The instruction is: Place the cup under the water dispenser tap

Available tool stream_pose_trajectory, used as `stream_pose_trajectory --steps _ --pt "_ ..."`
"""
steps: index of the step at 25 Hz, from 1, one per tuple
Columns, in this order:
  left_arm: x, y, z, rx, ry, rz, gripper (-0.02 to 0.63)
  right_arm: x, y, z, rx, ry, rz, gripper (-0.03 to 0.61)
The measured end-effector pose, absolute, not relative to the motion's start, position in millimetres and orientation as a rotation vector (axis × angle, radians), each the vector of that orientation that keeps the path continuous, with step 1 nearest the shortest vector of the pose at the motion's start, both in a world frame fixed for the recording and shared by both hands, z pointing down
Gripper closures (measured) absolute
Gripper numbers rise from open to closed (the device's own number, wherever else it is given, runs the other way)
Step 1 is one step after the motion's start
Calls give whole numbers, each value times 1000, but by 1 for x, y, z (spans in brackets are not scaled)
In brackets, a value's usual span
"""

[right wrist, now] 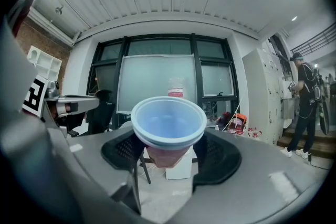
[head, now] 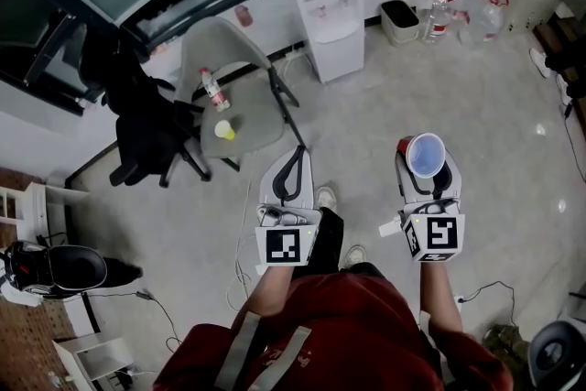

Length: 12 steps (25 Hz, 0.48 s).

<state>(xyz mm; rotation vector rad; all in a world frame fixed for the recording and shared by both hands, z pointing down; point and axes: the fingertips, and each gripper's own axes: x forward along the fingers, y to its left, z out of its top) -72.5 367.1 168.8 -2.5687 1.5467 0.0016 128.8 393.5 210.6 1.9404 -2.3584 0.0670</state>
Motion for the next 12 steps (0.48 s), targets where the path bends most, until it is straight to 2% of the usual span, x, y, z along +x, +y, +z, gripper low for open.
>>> stream_pose_trajectory --steps 12 --pt "-85 199 189 -2628 1512 29 615 110 234 222 1940 -2298 91 298"
